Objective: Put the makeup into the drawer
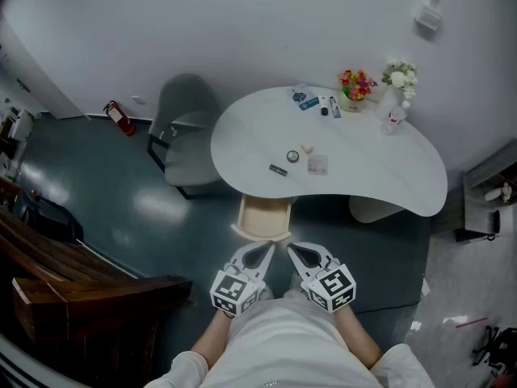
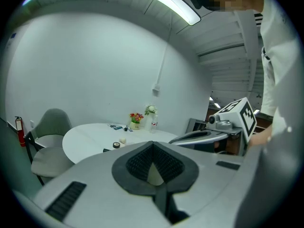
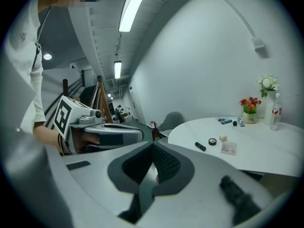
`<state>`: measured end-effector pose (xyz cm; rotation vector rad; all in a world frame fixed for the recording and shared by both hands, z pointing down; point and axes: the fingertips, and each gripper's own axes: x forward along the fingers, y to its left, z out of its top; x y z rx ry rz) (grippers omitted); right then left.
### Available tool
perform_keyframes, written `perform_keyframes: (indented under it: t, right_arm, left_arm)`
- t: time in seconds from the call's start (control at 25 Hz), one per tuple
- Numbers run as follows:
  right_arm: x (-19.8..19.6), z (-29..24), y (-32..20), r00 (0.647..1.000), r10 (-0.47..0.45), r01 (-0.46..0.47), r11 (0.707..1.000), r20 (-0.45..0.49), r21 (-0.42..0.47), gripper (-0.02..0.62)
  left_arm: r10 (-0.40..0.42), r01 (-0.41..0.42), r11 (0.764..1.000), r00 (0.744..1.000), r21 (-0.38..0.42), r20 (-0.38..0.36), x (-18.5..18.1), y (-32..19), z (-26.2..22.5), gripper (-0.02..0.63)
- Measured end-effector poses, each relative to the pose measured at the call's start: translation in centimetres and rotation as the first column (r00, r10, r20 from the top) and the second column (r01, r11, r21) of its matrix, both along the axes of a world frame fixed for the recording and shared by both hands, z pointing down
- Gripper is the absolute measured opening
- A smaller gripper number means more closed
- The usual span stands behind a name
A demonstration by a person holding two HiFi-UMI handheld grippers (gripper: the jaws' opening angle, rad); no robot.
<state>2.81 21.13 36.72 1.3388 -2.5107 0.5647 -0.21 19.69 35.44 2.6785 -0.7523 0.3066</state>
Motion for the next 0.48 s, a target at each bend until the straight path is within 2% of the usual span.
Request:
perform_keyframes:
  t: [0.48]
  right_arm:
    - [-1.9, 0.1, -0.4, 1.000, 0.003, -0.003, 1.000, -0.013, -0.005, 0.014]
  left_arm:
    - [0.005, -0.005, 1.000, 1.000, 0.004, 0.002, -1.9, -0.8, 0.0, 0.008]
